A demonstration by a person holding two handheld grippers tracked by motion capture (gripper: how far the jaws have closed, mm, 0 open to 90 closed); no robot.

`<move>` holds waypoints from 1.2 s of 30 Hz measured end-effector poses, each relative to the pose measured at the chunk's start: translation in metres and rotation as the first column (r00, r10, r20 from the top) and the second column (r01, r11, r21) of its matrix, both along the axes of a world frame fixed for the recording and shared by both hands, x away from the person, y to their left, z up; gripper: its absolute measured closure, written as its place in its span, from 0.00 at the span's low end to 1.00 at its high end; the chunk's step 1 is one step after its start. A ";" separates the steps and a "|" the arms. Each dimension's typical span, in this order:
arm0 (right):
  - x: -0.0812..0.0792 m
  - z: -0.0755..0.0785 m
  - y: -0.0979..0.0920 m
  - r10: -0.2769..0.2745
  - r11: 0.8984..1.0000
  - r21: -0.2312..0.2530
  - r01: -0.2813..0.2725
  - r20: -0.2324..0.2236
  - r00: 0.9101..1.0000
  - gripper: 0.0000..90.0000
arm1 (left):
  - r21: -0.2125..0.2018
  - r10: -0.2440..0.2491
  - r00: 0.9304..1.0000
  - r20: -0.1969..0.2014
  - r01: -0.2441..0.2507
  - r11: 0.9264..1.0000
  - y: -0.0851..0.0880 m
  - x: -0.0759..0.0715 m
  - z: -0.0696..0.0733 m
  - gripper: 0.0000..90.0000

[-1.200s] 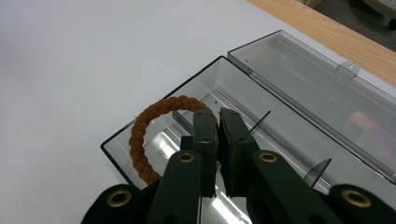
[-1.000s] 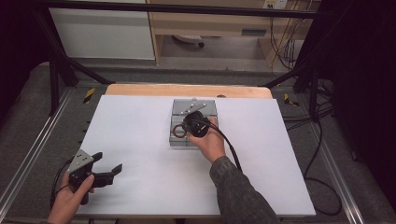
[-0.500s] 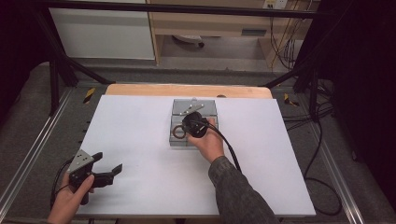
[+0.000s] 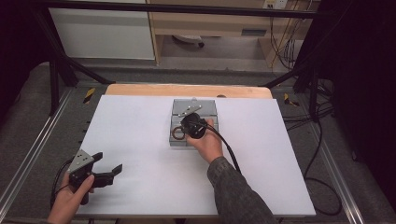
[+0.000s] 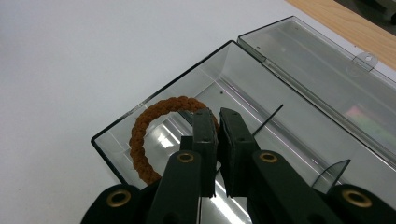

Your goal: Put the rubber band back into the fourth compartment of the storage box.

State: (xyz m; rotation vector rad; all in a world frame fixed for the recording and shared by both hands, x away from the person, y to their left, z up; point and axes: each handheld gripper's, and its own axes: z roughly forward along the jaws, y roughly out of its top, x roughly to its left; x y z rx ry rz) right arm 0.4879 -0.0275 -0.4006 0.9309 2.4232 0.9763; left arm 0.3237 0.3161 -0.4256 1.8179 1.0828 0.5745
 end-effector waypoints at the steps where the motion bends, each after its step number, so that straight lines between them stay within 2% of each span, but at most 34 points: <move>1: 0.000 0.000 0.000 -0.001 1.000 0.001 0.001 -0.001 1.000 0.95 | 0.000 0.000 1.000 0.000 0.000 1.000 0.000 0.000 0.000 0.07; 27: -0.002 -0.007 0.006 0.018 1.000 -0.018 -0.018 -0.022 1.000 0.95 | 0.010 -0.002 1.000 0.000 0.002 1.000 0.000 0.000 0.000 0.07; 32: -0.001 -0.008 0.005 0.010 1.000 -0.015 -0.011 -0.035 0.999 0.87 | 0.016 -0.002 1.000 0.000 0.002 1.000 -0.001 0.000 0.000 0.07; 36: -0.001 -0.007 0.005 0.007 1.000 -0.011 -0.008 -0.035 0.999 0.86 | 0.016 -0.002 1.000 0.000 0.002 1.000 -0.001 0.000 0.000 0.07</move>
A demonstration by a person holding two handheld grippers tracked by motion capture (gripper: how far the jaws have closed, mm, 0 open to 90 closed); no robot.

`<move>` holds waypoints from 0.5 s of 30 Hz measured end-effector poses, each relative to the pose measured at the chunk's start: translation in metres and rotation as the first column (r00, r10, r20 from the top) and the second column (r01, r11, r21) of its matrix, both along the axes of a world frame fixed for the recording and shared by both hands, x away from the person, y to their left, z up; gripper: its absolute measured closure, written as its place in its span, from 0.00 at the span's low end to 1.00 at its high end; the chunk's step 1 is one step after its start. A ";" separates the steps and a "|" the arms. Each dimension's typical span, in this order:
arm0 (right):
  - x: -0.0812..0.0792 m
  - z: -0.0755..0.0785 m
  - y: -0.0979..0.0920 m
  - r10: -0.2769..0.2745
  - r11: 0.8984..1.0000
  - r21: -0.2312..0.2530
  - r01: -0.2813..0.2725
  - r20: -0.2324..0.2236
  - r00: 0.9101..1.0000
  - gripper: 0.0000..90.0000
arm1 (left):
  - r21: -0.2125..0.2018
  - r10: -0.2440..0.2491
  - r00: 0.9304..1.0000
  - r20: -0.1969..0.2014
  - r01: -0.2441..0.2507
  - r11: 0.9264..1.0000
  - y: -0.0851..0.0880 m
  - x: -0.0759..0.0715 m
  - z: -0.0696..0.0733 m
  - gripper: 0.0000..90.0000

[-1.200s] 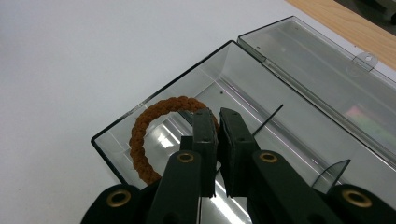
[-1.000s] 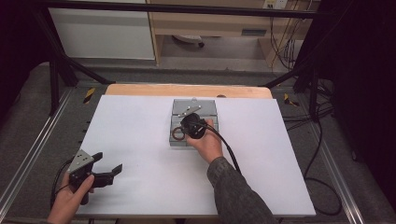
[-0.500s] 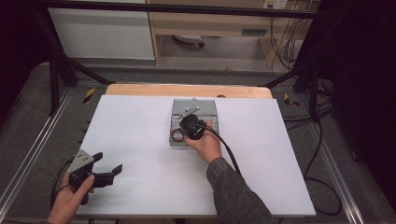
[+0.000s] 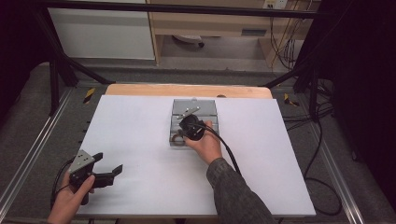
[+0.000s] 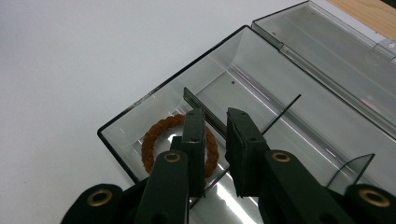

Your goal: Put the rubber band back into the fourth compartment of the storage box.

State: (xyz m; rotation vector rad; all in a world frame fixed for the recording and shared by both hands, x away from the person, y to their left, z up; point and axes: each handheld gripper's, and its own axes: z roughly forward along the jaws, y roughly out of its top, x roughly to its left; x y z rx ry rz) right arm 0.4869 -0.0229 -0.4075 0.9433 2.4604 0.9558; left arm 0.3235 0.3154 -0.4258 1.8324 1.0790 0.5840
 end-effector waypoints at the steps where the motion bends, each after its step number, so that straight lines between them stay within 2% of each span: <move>1: 0.000 0.000 0.000 -0.004 1.000 0.001 0.004 -0.003 1.000 0.86 | 0.000 0.000 1.000 0.000 0.000 1.000 0.000 0.000 0.000 0.07; 11: -0.002 0.005 -0.002 -0.002 1.000 0.013 0.002 0.010 1.000 0.87 | -0.003 -0.004 1.000 -0.003 0.004 1.000 0.000 0.000 0.000 0.07; 15: -0.003 0.007 -0.003 -0.009 1.000 0.025 0.008 0.011 1.000 0.84 | -0.004 -0.004 1.000 -0.004 0.004 1.000 0.000 0.000 0.000 0.07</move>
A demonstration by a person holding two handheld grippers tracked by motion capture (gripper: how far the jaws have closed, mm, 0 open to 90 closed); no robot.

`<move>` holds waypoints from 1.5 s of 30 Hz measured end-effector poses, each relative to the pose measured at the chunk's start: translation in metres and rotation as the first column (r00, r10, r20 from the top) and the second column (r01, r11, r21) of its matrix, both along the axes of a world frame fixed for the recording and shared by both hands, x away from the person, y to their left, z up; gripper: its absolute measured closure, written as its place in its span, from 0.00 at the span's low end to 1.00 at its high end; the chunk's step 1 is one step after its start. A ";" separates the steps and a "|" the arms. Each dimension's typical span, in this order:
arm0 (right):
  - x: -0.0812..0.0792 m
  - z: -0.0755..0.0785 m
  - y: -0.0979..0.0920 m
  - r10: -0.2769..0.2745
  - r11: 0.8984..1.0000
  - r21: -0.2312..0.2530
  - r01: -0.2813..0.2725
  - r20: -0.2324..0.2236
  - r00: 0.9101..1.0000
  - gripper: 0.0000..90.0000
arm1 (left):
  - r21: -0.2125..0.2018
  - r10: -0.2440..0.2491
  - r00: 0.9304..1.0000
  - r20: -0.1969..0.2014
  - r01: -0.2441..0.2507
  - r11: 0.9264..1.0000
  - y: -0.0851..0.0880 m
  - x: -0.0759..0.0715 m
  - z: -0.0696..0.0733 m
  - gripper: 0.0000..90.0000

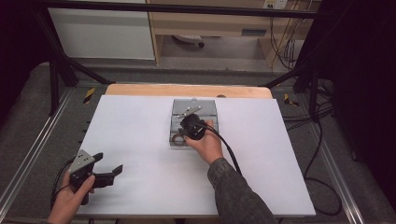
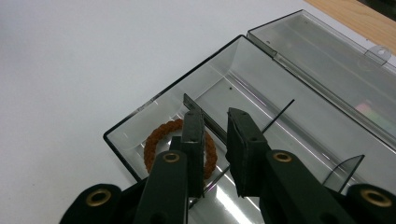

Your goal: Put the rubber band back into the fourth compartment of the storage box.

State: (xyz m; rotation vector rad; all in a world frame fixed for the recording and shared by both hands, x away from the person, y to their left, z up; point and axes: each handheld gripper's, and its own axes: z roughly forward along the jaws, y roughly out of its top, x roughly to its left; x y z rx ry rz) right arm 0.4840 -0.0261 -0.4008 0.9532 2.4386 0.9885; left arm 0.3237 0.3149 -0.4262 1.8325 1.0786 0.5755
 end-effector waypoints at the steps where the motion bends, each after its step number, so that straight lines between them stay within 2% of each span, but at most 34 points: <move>1: 0.000 0.001 -0.001 0.001 1.000 0.006 -0.001 -0.001 1.000 0.81 | 0.000 0.001 1.000 0.000 -0.001 1.000 0.000 0.000 0.000 0.07; 6: -0.001 0.005 -0.004 -0.027 0.998 0.053 0.027 -0.001 1.000 0.68 | -0.001 0.002 1.000 -0.001 -0.002 1.000 0.000 0.000 0.000 0.07; 18: -0.002 0.013 -0.016 -0.068 0.992 0.104 0.068 -0.006 0.998 0.40 | 0.000 0.002 1.000 -0.002 -0.002 1.000 0.000 0.000 0.000 0.07; 21: -0.002 0.013 -0.019 -0.079 0.990 0.113 0.081 -0.016 0.997 0.31 | 0.001 0.001 1.000 -0.002 -0.001 1.000 0.000 0.000 0.000 0.07; 26: -0.004 0.015 -0.027 -0.103 0.981 0.159 0.108 -0.036 0.994 0.17 | 0.000 0.003 1.000 -0.001 -0.003 1.000 0.000 0.000 0.000 0.07; 29: -0.007 0.019 -0.034 -0.117 0.976 0.184 0.120 -0.027 0.993 0.11 | 0.004 0.002 1.000 0.000 -0.002 1.000 0.000 0.000 0.000 0.07; 33: -0.012 0.024 -0.046 -0.126 0.967 0.222 0.122 0.002 0.992 0.07 | 0.005 0.001 1.000 -0.001 -0.001 1.000 0.000 0.000 0.000 0.07; 37: -0.017 0.030 -0.062 -0.138 0.960 0.250 0.126 0.033 0.990 0.07 | 0.006 0.001 1.000 -0.001 -0.001 1.000 0.000 0.000 0.000 0.07; 43: -0.022 0.040 -0.084 -0.156 0.946 0.294 0.134 0.055 0.986 0.07 | 0.009 0.003 1.000 -0.002 -0.003 1.000 0.000 0.000 -0.001 0.07; 45: -0.024 0.043 -0.091 -0.157 0.945 0.299 0.131 0.066 0.985 0.08 | 0.009 0.002 1.000 -0.002 -0.002 1.000 0.000 0.000 -0.001 0.07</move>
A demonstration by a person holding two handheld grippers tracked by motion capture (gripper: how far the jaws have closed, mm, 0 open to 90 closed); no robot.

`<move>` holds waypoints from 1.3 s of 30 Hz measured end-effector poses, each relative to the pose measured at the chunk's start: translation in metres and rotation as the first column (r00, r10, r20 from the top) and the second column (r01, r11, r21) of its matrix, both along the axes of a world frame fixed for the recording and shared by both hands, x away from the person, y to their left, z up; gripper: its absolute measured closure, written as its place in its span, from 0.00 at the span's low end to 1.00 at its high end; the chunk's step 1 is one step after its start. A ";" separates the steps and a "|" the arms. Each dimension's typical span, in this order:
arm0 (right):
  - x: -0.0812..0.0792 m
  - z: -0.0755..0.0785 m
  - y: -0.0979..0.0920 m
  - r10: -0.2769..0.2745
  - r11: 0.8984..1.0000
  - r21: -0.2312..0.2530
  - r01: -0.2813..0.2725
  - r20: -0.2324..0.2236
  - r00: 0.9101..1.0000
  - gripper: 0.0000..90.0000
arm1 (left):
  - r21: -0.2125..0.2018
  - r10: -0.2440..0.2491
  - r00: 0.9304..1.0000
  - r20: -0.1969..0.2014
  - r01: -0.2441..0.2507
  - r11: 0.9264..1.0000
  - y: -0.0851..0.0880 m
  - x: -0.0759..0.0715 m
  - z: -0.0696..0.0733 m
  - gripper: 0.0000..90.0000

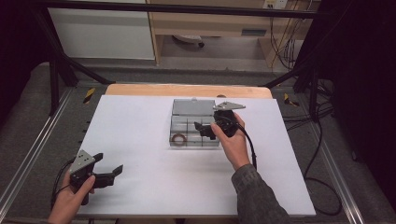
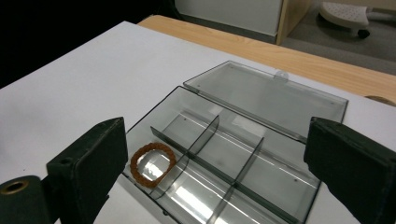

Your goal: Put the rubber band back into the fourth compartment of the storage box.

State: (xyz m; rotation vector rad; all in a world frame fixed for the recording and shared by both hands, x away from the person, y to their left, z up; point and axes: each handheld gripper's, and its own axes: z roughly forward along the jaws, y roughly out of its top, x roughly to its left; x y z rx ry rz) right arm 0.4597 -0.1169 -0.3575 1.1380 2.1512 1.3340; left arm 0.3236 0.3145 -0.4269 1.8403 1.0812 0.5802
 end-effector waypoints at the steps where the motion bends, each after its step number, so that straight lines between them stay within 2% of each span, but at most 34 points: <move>1: -0.001 0.002 -0.003 0.005 1.000 0.003 -0.005 0.007 1.000 0.08 | 0.001 -0.001 1.000 0.000 0.001 1.000 0.000 0.000 0.000 0.07; 6: -0.006 0.008 -0.018 0.002 1.000 0.017 -0.003 0.043 0.999 0.06 | 0.006 0.002 1.000 0.000 -0.002 1.000 0.000 0.000 0.000 0.07; 10: -0.010 0.008 -0.028 -0.052 0.998 0.034 0.048 0.106 0.993 0.06 | 0.007 0.003 1.000 -0.001 -0.003 1.000 0.000 0.000 0.000 0.07; 13: -0.011 0.008 -0.036 -0.074 0.996 0.051 0.068 0.129 0.989 0.06 | 0.007 0.003 1.000 -0.002 -0.003 1.000 -0.001 0.000 0.000 0.07; 23: -0.024 0.009 -0.063 -0.091 0.994 0.075 0.080 0.154 0.984 0.05 | 0.004 0.001 1.000 -0.006 -0.001 1.000 -0.001 0.000 -0.001 0.07; 32: -0.040 0.004 -0.093 -0.126 0.990 0.083 0.115 0.145 0.981 0.05 | 0.009 0.005 1.000 -0.007 -0.005 1.000 -0.002 0.000 -0.001 0.07; 39: -0.057 -0.007 -0.117 -0.158 0.984 0.102 0.145 0.133 0.978 0.04 | 0.003 0.005 1.000 -0.009 -0.005 1.000 -0.003 0.000 -0.002 0.07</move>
